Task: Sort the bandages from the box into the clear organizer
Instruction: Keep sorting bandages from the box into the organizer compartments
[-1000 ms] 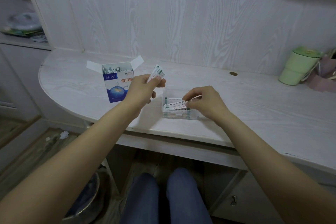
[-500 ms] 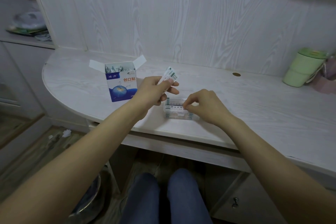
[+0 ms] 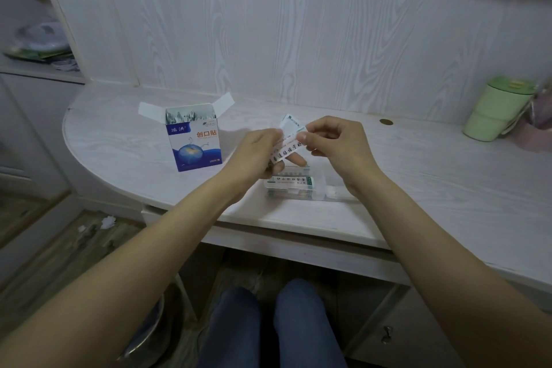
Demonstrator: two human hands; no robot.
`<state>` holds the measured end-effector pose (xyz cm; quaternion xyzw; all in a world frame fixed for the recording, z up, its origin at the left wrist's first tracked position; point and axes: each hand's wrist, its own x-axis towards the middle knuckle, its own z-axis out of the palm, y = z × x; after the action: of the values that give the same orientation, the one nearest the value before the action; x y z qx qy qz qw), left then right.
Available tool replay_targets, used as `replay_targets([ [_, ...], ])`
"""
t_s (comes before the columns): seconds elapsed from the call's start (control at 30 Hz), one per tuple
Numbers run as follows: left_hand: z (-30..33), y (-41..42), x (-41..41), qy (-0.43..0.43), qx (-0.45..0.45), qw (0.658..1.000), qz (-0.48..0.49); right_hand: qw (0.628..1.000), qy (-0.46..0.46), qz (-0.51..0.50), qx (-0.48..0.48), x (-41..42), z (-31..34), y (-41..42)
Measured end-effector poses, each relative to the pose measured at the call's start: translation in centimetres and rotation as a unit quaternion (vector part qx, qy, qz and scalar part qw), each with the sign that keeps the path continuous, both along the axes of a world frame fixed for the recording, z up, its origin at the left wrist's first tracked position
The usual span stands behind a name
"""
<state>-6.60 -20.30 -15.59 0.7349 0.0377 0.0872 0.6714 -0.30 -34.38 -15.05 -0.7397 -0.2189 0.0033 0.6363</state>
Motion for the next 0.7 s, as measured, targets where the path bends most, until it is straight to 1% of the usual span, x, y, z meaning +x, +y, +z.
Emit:
replay_targets([
  [0.07,-0.1,0.1,0.1,-0.004,0.012,1.000,-0.012,1.000,0.006,0.010,0.003,0.1,-0.1,-0.1],
  [0.13,-0.1,0.2,0.2,-0.010,0.004,1.000,-0.024,1.000,0.008,0.012,-0.008,0.2,-0.2,-0.2],
  [0.27,-0.1,0.6,0.6,-0.017,0.007,1.000,-0.007,0.999,0.019,0.009,-0.032,0.5,-0.2,-0.3],
  [0.37,0.0,0.8,1.0,-0.011,0.011,1.000,-0.002,0.999,0.028,-0.010,-0.032,0.8,-0.2,-0.2],
  [0.47,-0.1,1.4,1.3,-0.011,0.069,0.998,0.009,0.998,0.044,-0.036,-0.022,1.2,-0.2,-0.3],
  [0.53,-0.1,1.8,1.5,-0.011,0.087,0.996,0.020,0.998,0.055,-0.025,-0.029,1.5,-0.1,-0.4],
  [0.63,0.0,2.2,1.7,-0.011,0.081,0.997,0.017,0.997,0.068,0.018,-0.026,1.7,0.0,-0.2],
  [0.7,0.1,2.3,1.9,-0.008,0.080,0.997,0.013,0.997,0.066,0.023,-0.018,1.9,0.0,0.1],
])
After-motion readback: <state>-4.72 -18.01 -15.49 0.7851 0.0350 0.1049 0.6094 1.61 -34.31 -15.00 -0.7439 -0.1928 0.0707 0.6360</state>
